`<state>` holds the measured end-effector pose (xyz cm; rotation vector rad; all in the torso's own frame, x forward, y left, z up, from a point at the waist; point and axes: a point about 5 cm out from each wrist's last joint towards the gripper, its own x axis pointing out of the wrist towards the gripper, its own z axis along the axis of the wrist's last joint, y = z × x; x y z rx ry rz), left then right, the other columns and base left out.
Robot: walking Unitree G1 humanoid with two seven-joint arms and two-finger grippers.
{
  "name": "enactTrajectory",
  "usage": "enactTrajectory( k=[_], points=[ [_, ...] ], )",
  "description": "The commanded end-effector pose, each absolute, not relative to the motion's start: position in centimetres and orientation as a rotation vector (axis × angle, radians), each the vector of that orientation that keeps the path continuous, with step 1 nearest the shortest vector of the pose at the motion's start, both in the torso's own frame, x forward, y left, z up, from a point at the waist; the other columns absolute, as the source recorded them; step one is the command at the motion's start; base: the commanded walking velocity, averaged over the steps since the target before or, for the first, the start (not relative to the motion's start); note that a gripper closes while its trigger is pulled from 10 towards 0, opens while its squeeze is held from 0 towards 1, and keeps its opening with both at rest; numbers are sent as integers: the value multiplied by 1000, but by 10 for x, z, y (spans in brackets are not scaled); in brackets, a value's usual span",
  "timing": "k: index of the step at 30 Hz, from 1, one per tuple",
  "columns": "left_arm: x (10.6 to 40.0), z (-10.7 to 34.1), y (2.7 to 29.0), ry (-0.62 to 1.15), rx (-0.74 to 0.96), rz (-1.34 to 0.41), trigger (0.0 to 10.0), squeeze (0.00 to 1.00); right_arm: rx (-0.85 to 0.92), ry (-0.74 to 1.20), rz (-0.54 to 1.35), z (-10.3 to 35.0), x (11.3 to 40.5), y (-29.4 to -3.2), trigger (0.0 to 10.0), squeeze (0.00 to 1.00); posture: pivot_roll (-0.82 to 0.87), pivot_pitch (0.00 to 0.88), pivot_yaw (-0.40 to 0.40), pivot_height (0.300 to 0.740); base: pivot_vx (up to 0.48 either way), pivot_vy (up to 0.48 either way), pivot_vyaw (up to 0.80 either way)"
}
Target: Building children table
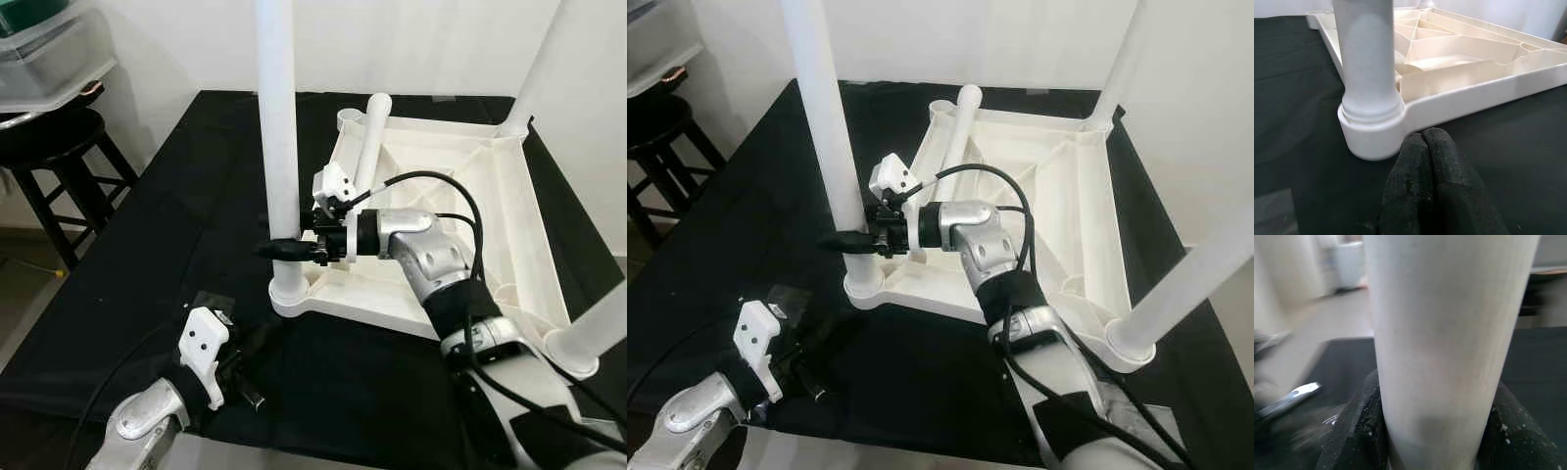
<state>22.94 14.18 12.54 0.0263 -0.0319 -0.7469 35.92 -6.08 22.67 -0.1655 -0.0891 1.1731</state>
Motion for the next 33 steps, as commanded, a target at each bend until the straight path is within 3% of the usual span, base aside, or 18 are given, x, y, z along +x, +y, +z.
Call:
enactTrajectory(
  k=[1, 2, 5, 7, 16, 17, 18, 21, 22, 27, 31, 32, 33],
  points=[
    [226, 124, 144, -22, 34, -747, 10000, 0, -140, -28, 753, 205, 362, -71, 0, 0, -10, 163, -4, 740, 0, 0, 0],
    [226, 124, 144, -22, 34, -747, 10000, 0, -114, -8, 606, 197, 360, -72, 0, 0, -10, 163, -4, 740, 0, 0, 0],
    [226, 124, 145, -21, 35, -747, 10000, 0, -100, 42, 613, 178, 340, -62, 0, 0, -10, 174, 11, 740, 0, 0, 0],
    [227, 123, 146, -19, 37, -748, 10000, 0, -122, 114, 661, 154, 306, -42, 0, 0, -17, 157, 15, 740, 0, 0, 0],
    [228, 121, 146, -16, 39, -746, 10000, 0, -169, 76, 646, 164, 305, -37, 0, 0, -6, 141, 7, 740, 0, 0, 0],
    [228, 121, 146, -16, 39, -744, 10000, 0, -172, 72, 649, 167, 305, -35, 4627, 0, -6, 141, 7, 740, 0, 0, 0],
    [228, 121, 146, -15, 39, -744, 10000, 0, -172, 67, 661, 170, 306, -33, 10000, 0, -10, 138, 11, 740, 0, 0, 0],
    [228, 121, 146, -15, 39, -745, 10000, 0, -140, 50, 694, 176, 306, -31, 10000, 0, -10, 138, 11, 740, 0, 0, 0],
    [228, 121, 146, -15, 39, -745, 10000, 0, -116, 25, 755, 183, 308, -31, 10000, 1000, -10, 138, 11, 740, 0, 0, 0],
    [229, 121, 145, -17, 39, -746, 10000, 0, -80, -42, 897, 202, 318, -35, 10000, 1000, -9, 141, 13, 740, 0, 0, 0],
    [229, 121, 145, -19, 38, -745, 10000, 0, -153, -79, 1169, 218, 323, -45, 10000, 1000, -7, 141, 13, 740, 0, 0, 0],
    [229, 121, 144, -19, 37, -745, 10000, 0, -187, -64, 1264, 219, 321, -47, 10000, 557, -5, 142, 12, 740, 0, 0, 0],
    [229, 121, 144, -19, 37, -745, 10000, 0, -187, -64, 1264, 219, 321, -47, 10000, 557, -5, 142, 12, 740, 0, 0, 0]
  ],
)
